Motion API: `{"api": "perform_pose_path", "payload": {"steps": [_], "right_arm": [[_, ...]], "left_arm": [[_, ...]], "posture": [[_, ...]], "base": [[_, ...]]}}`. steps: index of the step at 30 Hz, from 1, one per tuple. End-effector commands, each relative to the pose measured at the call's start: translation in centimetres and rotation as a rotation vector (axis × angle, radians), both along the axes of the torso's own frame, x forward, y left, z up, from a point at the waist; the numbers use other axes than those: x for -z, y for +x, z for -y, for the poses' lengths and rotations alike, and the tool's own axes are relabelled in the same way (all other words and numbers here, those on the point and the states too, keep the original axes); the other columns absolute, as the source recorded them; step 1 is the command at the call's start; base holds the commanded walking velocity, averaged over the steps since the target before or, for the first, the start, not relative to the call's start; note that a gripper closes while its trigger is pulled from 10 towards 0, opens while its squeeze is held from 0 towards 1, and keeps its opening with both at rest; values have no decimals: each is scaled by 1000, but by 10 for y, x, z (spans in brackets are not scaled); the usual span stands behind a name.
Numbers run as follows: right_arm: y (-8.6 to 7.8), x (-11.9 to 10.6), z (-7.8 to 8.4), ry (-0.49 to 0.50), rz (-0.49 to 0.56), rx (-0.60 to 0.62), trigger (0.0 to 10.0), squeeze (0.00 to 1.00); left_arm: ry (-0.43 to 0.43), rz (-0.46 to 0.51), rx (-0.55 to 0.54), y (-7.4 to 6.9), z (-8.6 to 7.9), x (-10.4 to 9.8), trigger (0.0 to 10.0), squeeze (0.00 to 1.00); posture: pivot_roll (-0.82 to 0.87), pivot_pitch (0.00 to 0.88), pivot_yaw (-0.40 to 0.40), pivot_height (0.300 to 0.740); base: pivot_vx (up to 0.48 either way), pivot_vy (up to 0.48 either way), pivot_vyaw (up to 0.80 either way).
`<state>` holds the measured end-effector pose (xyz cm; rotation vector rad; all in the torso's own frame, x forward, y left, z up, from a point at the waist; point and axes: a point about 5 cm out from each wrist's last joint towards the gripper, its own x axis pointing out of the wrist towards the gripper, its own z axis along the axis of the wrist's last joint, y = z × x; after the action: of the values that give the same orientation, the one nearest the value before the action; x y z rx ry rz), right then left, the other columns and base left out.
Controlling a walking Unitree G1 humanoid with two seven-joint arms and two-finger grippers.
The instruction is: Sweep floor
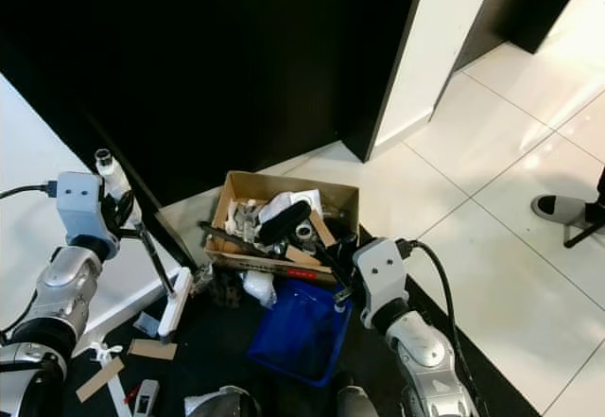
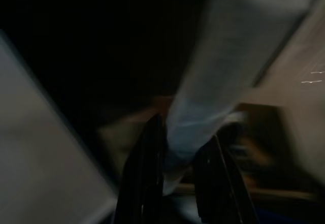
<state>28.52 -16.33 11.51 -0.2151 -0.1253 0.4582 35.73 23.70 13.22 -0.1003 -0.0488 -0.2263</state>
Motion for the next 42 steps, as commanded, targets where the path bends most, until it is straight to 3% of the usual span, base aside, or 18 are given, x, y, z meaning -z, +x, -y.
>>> {"api": "perform_pose_path", "payload": {"steps": [1,5,8,12,13,15,19,20,21,26,29,33,38,42], "right_arm": [[-3,3,0,10,-12,3,10000,0],[-1,3,-1,13,-13,2,10000,0],[1,3,-4,19,-15,1,10000,0],[2,3,-4,21,-13,1,10000,0],[2,3,-3,22,-13,3,10000,0],[2,4,-3,21,-14,6,10000,0],[1,5,-2,21,-17,7,10000,0],[1,5,-3,21,-18,8,10000,0],[1,5,-3,22,-17,9,10000,0],[1,5,-4,23,-17,10,10000,0],[0,6,-4,23,-18,8,10000,0],[-1,7,-4,23,-20,10,10000,0],[-2,6,-3,21,-20,10,10000,0],[-2,4,-3,19,-16,8,10000,0]], "left_arm": [[-88,-56,92,-7,10,16,10000,0],[-94,-40,193,-11,16,11,10000,0],[-117,-21,323,-22,19,-2,10000,0],[-119,9,334,-27,12,-15,10000,0],[-117,48,309,-28,0,-31,10000,0],[-115,73,303,-30,-8,-43,10000,0],[-101,85,298,-32,-17,-51,10000,0],[-46,91,263,-31,-25,-54,10000,0],[100,108,93,-28,-47,-57,10000,0],[173,108,-23,-27,-61,-59,10000,0],[297,71,-127,-30,-68,-52,10000,0],[318,39,-187,-31,-72,-43,10000,0],[234,12,-218,-27,-65,-18,10000,0],[290,-6,-265,-25,-61,-7,10000,0]], "posture": [[-50,378,94,740],[-38,374,96,740],[-23,370,99,740],[-23,370,99,740],[-23,370,99,740],[-23,370,99,740],[-9,367,110,740],[-9,367,110,740],[-8,368,113,740],[-8,369,115,740],[-12,373,114,740],[-17,378,114,740],[-31,391,107,740],[-43,393,107,740]], "base": [[0,0,0],[0,0,0],[0,0,0],[0,0,0],[0,0,0],[0,0,0],[0,0,0],[0,0,0],[0,0,0],[0,0,0],[0,0,0],[0,0,0],[0,0,0],[0,0,0]]}}
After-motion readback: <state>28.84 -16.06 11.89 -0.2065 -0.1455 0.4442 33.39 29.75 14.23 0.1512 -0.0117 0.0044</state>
